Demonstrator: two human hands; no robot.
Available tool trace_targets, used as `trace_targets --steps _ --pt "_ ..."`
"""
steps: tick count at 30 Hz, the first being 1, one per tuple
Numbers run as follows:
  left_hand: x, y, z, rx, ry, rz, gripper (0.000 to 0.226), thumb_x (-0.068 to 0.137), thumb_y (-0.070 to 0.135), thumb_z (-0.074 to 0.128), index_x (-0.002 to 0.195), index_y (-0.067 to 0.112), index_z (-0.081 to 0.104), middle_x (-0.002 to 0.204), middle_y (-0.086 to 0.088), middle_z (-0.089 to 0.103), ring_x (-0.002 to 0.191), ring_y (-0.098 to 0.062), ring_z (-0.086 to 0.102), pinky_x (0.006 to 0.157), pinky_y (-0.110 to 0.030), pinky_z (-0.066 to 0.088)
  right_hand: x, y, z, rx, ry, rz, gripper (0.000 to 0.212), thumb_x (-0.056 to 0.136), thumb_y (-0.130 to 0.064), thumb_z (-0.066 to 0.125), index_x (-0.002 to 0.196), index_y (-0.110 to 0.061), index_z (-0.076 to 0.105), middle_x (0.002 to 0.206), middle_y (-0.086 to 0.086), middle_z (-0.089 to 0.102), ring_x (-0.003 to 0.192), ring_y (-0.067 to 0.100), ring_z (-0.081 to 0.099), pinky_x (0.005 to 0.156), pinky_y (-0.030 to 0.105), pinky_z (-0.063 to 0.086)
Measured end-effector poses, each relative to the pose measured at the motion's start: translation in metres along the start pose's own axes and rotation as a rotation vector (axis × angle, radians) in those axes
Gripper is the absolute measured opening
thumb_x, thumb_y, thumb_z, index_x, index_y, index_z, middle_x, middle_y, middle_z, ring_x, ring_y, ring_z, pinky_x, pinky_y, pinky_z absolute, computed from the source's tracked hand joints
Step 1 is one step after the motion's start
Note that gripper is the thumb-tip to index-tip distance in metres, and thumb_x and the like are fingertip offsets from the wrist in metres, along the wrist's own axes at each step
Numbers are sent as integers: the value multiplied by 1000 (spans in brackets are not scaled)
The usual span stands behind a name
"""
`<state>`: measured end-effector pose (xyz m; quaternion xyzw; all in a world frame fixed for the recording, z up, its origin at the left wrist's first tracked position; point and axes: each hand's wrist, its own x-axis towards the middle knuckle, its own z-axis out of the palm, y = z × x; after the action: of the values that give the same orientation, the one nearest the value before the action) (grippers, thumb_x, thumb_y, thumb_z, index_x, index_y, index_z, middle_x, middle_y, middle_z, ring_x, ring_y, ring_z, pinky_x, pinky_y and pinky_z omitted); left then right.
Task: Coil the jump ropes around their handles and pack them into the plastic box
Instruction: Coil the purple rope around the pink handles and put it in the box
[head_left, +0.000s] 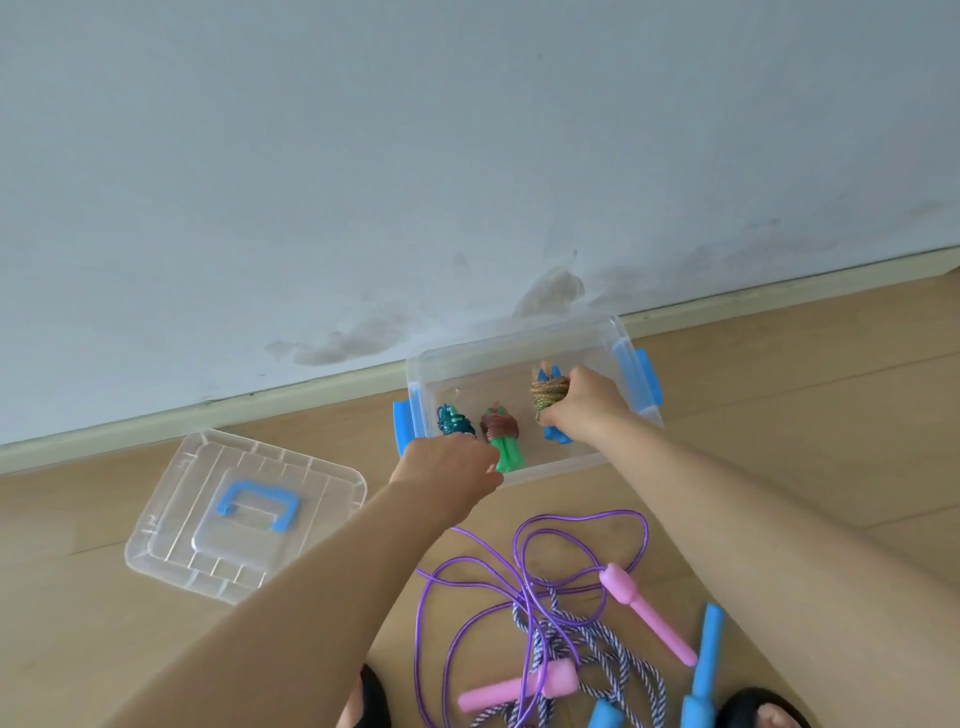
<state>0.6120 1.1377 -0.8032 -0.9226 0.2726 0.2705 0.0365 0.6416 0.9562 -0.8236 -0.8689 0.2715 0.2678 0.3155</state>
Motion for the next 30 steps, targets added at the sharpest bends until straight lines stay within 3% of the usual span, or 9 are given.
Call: trace_targets --steps 2,6,9,12,14,18,21,24,30 --pt "10 -4 -2 20 -29 64 29 101 47 39 107 27 59 97 5 56 91 -20 58 71 -33 42 17 4 15 -127 -24 -15 35 74 -12 76 99 -12 51 90 6 63 75 23 64 61 26 49" --pt "18 -12 1 17 -51 123 29 100 52 39 106 30 57 104 5 62 95 -19 61 70 -33 42 38 13 41 -339 -122 -35 24 82 -4 64 104 -10 55 113 14 66 97 30 65 68 29 44" --pt "18 -11 3 19 -62 114 29 101 51 39 106 29 55 105 4 61 95 -19 60 69 -33 41 41 12 46 -442 -212 -41 37 88 -4 57 125 -1 55 104 14 61 92 30 61 70 29 44" --pt "16 -8 2 36 -53 90 29 102 49 38 108 26 55 107 2 61 96 -21 61 69 -34 41 32 7 37 -474 -182 -61 32 89 -5 54 121 -2 58 108 14 65 97 31 62 72 31 46" --pt "12 -3 1 76 -15 72 29 103 45 38 110 24 56 107 0 62 97 -23 61 71 -34 41 21 9 26 -503 -28 -111 30 90 -4 51 120 -6 56 115 14 65 102 33 63 71 33 44" --pt "-5 13 7 133 188 15 16 97 25 52 112 19 54 106 0 63 100 -23 59 74 -32 39 -17 34 9 -450 532 -341 17 93 -11 51 110 -8 51 100 12 61 88 35 64 58 35 34" --pt "-25 32 17 94 230 21 19 92 14 53 110 19 50 103 0 61 95 -22 59 74 -33 41 -47 67 9 -220 661 -285 13 92 -14 49 104 -8 50 98 14 59 84 38 62 58 37 36" --pt "-44 53 32 49 184 63 17 93 14 48 108 19 50 105 -2 60 99 -24 59 77 -34 42 -72 104 22 -80 586 -111 13 93 -14 48 104 -7 50 103 16 61 90 39 62 65 39 39" --pt "-62 77 71 7 -129 18 26 96 23 49 122 18 49 121 -4 58 112 -28 58 78 -37 43 -97 158 72 -185 -99 75 27 89 -14 54 115 -13 50 125 8 61 115 31 59 90 33 47"
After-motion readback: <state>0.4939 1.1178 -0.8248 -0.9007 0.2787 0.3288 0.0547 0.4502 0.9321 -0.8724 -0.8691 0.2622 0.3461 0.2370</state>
